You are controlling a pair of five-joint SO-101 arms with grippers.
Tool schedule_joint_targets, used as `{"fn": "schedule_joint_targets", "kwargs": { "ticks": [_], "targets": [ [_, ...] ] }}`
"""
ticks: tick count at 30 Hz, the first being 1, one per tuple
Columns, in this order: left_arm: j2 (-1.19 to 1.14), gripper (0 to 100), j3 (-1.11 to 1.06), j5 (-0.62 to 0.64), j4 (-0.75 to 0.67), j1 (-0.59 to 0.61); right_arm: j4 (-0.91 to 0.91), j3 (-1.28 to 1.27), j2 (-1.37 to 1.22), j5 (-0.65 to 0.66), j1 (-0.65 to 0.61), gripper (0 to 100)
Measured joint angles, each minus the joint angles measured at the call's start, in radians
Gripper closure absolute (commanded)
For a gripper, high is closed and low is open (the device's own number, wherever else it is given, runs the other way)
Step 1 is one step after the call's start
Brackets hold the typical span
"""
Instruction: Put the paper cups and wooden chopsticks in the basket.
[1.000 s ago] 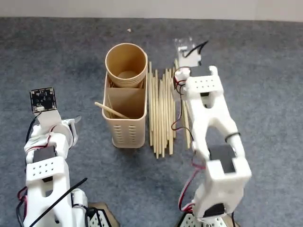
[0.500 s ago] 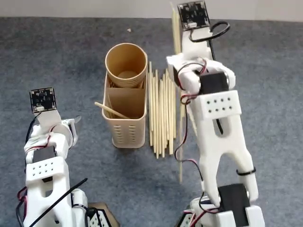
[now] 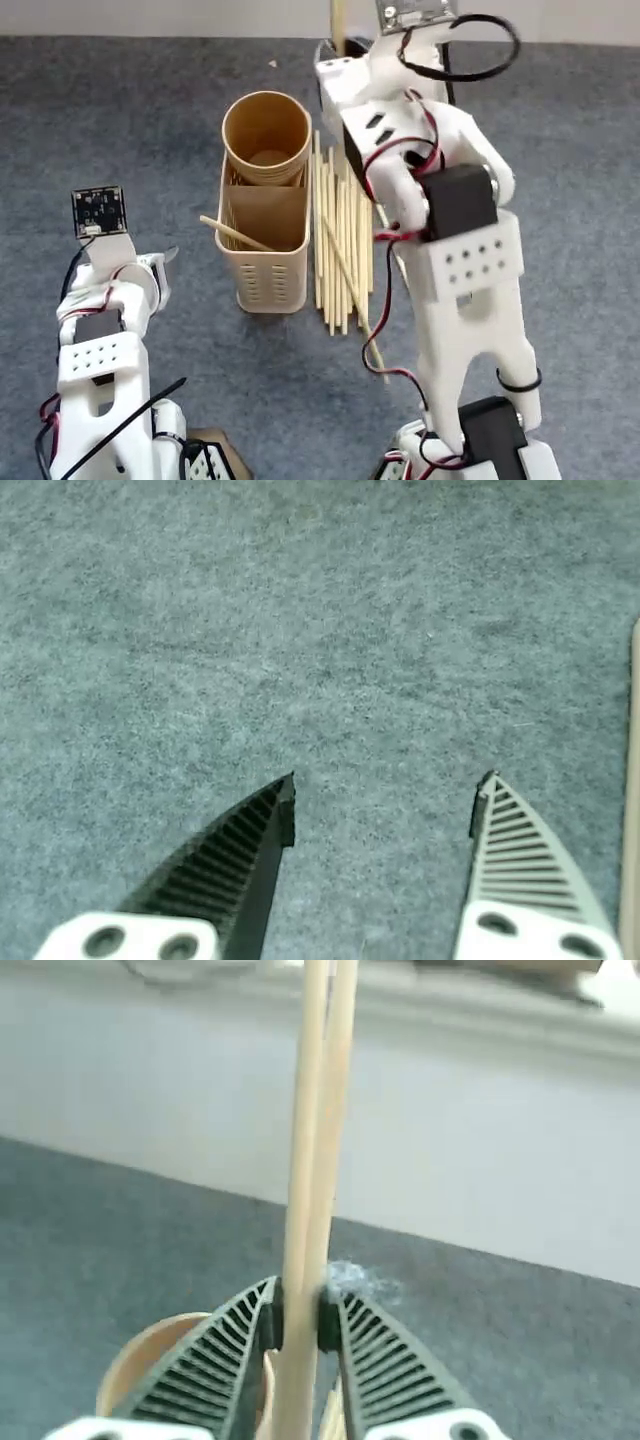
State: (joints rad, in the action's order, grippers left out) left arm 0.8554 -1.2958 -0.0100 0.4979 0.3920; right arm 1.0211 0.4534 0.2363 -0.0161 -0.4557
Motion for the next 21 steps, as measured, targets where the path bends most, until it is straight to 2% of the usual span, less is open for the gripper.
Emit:
{"fn": "schedule_joint_targets", "kwargs": {
  "ticks": [10,16,21],
  "targets": [
    [0.0,70,-0.015,0.0,-0.041,-0.002,0.086,0.098,0.052,-0.017,-0.206,99.4],
    [0.0,70,-0.015,0.0,-0.041,-0.002,0.4,0.238,0.187,-0.002,-0.224,99.4],
    [0.0,70,-0.017,0.0,-0.041,-0.002,0.621,0.262,0.181,0.006,-0.224,99.4]
  ]
}}
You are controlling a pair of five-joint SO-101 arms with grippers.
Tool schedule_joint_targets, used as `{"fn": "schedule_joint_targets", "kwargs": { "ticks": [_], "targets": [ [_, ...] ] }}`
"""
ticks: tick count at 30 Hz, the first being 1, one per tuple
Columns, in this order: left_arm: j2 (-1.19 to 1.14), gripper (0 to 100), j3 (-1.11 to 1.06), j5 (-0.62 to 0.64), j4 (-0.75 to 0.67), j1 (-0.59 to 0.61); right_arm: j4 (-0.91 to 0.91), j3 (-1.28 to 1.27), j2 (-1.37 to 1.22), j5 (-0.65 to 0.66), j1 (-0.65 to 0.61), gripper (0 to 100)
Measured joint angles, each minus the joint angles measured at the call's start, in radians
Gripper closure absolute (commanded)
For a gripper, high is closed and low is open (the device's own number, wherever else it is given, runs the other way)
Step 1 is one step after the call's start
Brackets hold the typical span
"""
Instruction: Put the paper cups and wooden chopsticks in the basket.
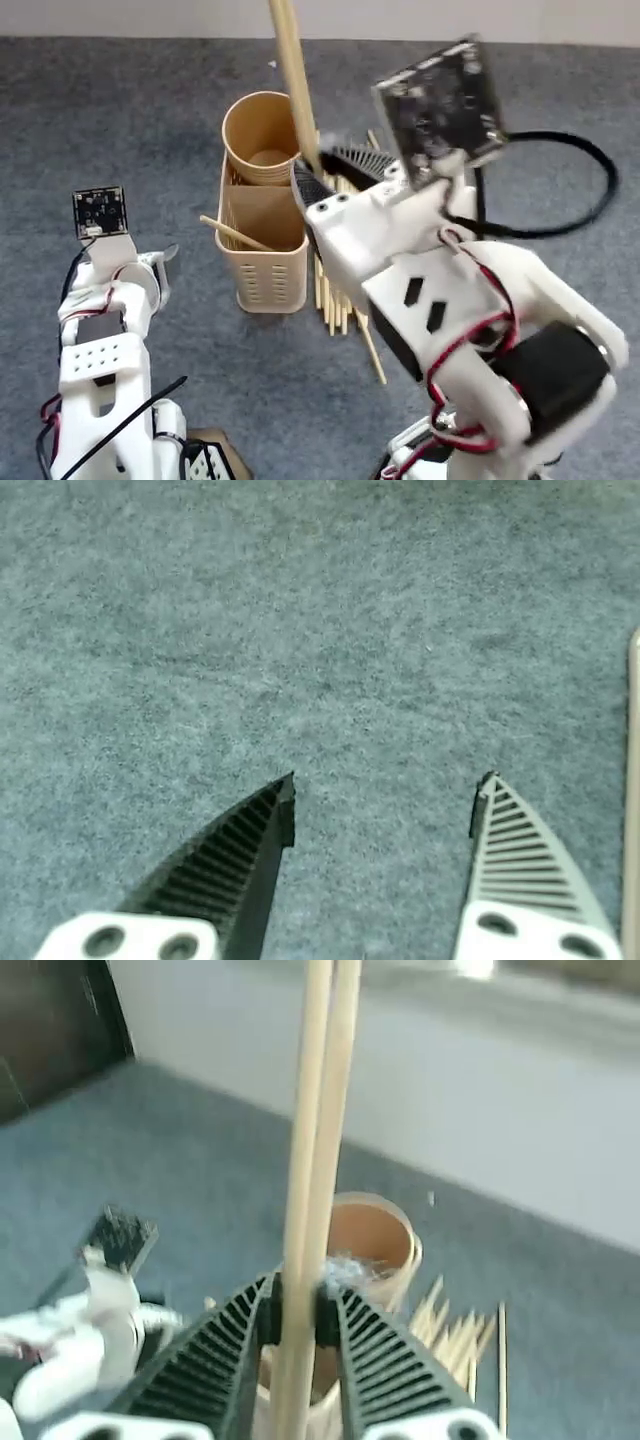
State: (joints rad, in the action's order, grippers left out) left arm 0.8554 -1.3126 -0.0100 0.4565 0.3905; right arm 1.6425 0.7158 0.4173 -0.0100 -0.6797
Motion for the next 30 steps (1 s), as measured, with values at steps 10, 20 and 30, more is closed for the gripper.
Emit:
{"fn": "schedule_joint_targets", "kwargs": {
  "ticks": [10,20,30],
  "targets": [
    [0.0,70,0.0,-0.002,0.0,0.0,0.075,-0.103,0.092,0.0,-0.029,99.3],
    [0.0,70,0.0,-0.025,-0.002,0.0,-0.077,-0.695,0.48,0.025,-0.043,99.3],
    [0.0,70,-0.003,-0.031,-0.002,-0.014,-0.868,-1.099,0.483,0.037,0.026,99.3]
  ]
}}
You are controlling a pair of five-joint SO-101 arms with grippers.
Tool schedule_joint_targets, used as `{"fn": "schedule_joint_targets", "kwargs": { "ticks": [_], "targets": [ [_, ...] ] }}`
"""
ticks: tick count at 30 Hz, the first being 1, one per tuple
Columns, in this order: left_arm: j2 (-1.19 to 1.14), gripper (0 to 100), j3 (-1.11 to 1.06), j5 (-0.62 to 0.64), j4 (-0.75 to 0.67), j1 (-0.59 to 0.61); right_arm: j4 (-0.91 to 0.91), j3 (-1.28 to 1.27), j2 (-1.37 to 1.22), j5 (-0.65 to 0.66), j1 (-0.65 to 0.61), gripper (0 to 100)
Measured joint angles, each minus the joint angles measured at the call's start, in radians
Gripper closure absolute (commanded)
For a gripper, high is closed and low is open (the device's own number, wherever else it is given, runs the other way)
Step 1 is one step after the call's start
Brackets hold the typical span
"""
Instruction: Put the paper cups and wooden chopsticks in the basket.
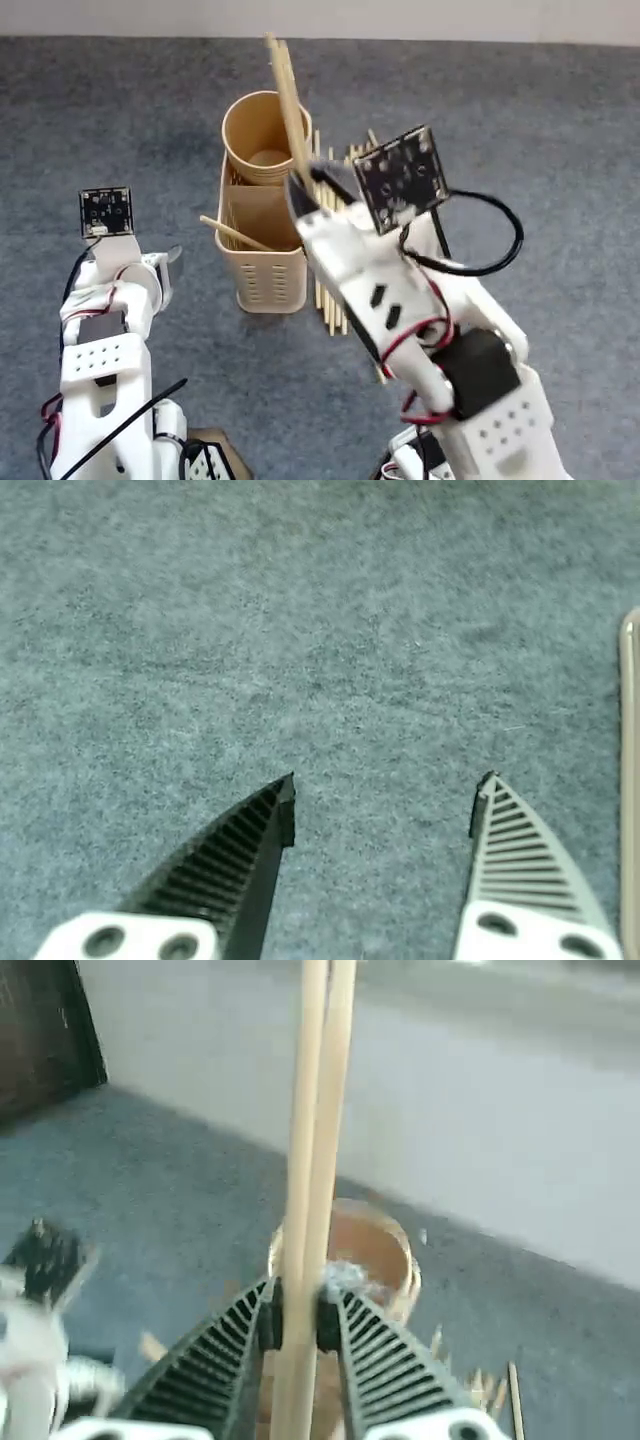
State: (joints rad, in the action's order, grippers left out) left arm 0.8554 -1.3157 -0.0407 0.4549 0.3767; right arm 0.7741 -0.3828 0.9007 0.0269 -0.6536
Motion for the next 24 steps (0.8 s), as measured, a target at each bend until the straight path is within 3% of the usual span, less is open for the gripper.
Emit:
{"fn": "schedule_joint_targets", "kwargs": {
  "ticks": [3,10,16,24],
  "targets": [
    [0.0,70,0.0,0.0,0.0,0.0,-0.121,0.017,-0.095,0.0,0.003,99.3],
    [0.0,70,0.0,0.0,0.0,-0.002,-0.212,0.098,-0.241,-0.021,0.003,99.3],
    [0.0,70,0.0,0.0,0.0,-0.002,-0.319,-0.061,-0.252,-0.055,0.003,99.1],
    [0.0,70,0.0,0.0,0.0,-0.002,-0.315,-0.29,-0.121,0.055,0.003,77.4]
  ]
}}
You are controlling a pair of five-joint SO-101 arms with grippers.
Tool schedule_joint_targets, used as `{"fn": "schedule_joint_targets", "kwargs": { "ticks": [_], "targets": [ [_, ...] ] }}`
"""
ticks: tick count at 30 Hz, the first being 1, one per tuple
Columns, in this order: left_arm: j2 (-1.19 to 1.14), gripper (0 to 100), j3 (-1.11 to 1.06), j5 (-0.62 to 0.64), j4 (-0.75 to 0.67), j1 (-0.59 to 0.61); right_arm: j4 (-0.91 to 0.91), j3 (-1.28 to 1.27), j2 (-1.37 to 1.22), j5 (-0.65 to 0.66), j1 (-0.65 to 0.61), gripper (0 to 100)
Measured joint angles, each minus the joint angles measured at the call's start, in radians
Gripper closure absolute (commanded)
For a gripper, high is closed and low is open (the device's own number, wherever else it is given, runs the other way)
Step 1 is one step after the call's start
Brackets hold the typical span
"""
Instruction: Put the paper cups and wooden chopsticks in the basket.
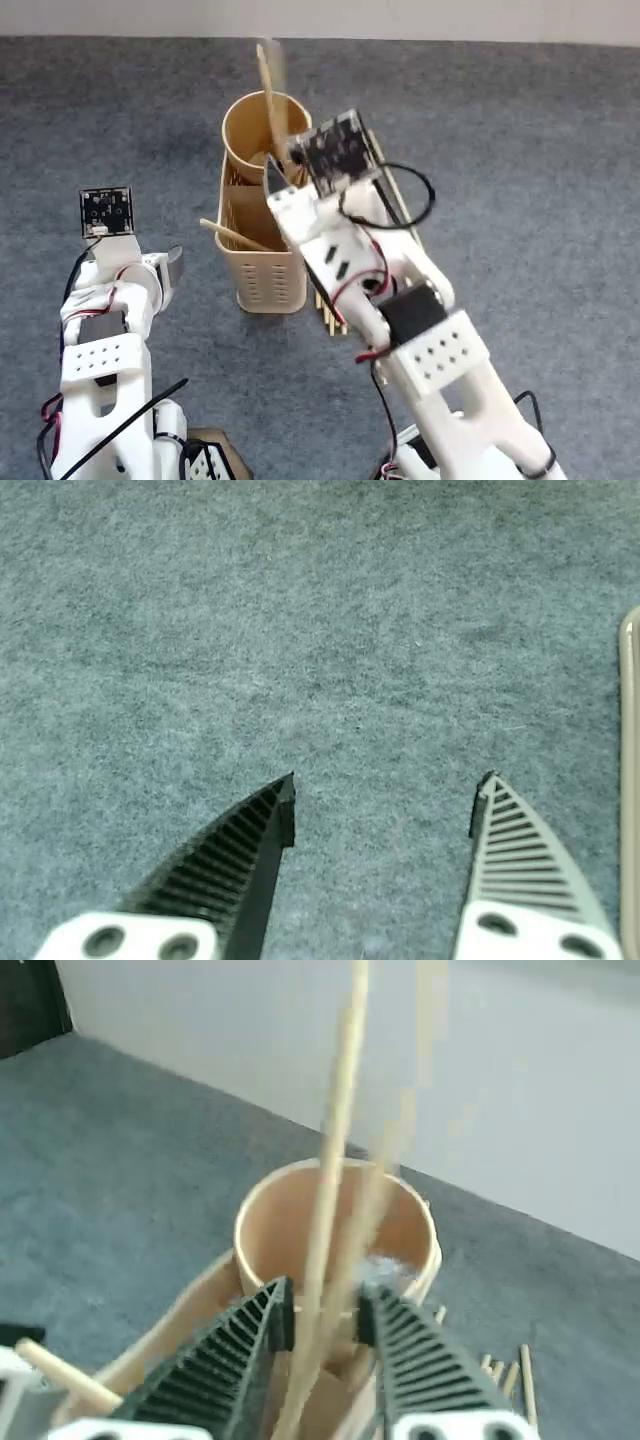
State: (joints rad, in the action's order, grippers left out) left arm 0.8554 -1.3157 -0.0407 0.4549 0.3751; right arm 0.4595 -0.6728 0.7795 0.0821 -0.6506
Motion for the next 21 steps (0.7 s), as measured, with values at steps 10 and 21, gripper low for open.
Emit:
{"fn": "schedule_joint_targets", "kwargs": {
  "ticks": [10,21],
  "targets": [
    [0.0,70,0.0,0.0,0.0,-0.003,0.176,0.003,0.224,0.121,0.009,77.2],
    [0.0,70,0.0,0.0,0.0,-0.003,0.617,0.305,0.003,0.124,0.381,77.2]
  ]
}}
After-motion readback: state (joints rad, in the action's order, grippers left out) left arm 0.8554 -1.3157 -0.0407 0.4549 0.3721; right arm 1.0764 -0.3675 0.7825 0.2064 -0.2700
